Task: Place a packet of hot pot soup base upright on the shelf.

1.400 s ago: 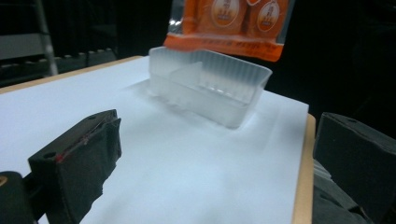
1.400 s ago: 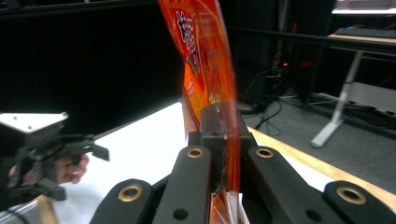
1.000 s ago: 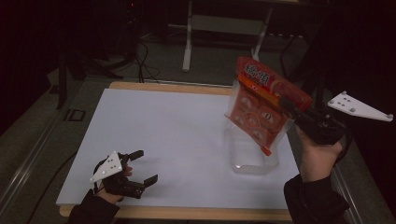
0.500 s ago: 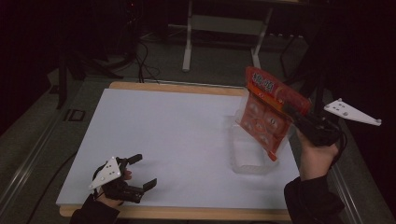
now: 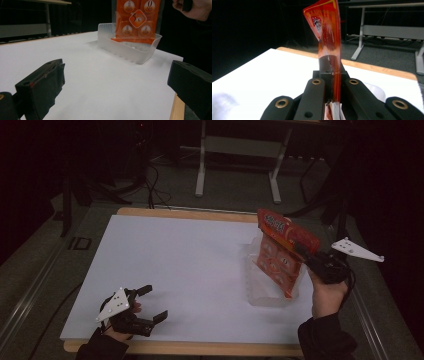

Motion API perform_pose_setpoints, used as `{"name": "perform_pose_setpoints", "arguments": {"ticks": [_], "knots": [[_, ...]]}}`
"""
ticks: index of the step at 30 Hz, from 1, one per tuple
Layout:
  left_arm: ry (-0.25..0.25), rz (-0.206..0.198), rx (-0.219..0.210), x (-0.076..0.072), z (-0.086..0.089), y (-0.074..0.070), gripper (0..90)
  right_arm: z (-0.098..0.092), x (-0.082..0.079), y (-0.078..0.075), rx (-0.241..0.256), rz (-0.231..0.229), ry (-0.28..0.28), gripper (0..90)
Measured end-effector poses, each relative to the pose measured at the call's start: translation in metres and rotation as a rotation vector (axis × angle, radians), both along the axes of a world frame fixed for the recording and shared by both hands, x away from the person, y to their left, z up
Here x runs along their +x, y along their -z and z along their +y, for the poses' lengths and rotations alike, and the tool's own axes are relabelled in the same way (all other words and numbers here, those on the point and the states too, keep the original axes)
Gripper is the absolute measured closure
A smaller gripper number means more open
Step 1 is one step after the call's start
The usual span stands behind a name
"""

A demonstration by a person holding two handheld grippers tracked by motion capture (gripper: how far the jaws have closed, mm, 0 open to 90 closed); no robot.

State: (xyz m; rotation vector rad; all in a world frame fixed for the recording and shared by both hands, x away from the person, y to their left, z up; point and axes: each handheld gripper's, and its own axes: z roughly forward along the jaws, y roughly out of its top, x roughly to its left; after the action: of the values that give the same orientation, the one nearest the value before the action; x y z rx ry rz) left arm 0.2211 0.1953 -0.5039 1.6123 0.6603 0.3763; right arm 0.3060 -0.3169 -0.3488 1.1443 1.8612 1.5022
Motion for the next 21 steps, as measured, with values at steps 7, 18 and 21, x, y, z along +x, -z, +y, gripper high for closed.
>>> {"name": "perform_pose_setpoints", "arguments": {"ticks": [7,18,21], "knots": [[0.013,0.008,0.014,0.001,-0.002,0.002,1.4,0.004,0.003,0.015,-0.002,0.030,-0.021,90.0],[0.012,0.009,0.002,0.002,-0.001,0.002,1.4,0.005,0.006,0.030,-0.017,0.065,-0.047,90.0],[0.014,0.008,0.001,0.002,0.000,0.001,1.4,0.001,0.006,0.034,-0.009,0.069,-0.035,90.0]]}}
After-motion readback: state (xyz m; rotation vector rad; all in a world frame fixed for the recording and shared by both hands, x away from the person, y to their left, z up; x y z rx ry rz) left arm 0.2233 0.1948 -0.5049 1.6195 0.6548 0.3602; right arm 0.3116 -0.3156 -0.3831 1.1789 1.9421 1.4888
